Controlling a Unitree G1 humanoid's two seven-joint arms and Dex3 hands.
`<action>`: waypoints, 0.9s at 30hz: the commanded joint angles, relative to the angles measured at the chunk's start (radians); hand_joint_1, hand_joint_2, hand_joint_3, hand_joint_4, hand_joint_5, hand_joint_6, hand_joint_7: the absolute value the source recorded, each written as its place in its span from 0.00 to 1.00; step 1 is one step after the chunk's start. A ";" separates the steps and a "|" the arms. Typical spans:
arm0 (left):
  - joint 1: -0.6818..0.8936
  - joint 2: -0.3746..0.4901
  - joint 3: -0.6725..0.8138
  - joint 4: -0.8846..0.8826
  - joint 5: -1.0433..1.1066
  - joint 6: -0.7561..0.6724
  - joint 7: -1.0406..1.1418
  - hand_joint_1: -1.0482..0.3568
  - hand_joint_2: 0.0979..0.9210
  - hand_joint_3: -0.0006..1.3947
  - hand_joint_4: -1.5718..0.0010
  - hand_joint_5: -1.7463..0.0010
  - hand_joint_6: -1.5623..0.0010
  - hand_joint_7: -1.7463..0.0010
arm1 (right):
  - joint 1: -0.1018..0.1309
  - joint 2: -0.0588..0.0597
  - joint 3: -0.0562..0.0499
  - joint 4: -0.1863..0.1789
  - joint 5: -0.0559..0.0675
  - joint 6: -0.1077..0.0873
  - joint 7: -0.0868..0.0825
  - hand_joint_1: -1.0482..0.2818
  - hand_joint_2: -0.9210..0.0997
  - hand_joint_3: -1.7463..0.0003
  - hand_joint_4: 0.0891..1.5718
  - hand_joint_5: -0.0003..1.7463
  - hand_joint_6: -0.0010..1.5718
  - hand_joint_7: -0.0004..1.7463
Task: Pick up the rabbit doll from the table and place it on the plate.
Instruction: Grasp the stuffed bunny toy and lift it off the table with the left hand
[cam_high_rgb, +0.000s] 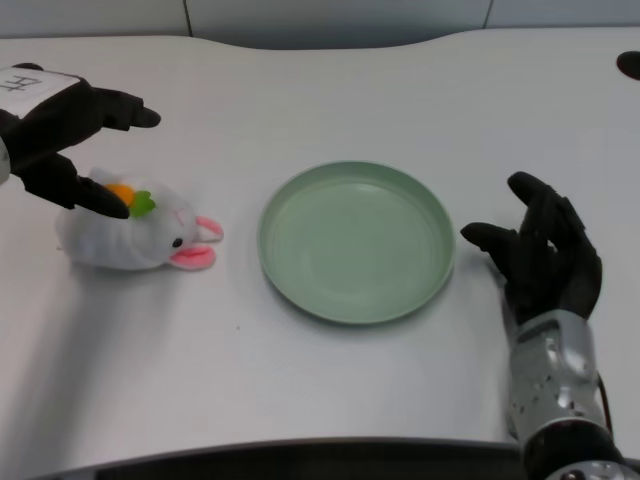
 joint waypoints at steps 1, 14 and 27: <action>-0.029 0.012 -0.023 0.038 0.018 -0.012 -0.014 0.14 0.97 0.01 0.92 0.76 0.79 1.00 | -0.006 0.010 -0.011 -0.013 0.016 0.023 -0.017 0.53 0.00 0.73 0.40 0.77 0.39 0.57; -0.100 -0.026 -0.141 0.223 0.123 -0.036 0.004 0.12 0.90 0.00 0.94 0.79 0.84 1.00 | 0.006 0.010 -0.015 -0.045 0.019 0.041 -0.014 0.53 0.00 0.75 0.42 0.76 0.39 0.58; -0.244 -0.177 -0.278 0.557 0.241 -0.056 0.197 0.03 0.94 0.00 1.00 0.98 0.98 0.99 | 0.006 0.004 -0.021 -0.045 0.023 0.050 -0.010 0.53 0.00 0.76 0.43 0.77 0.39 0.57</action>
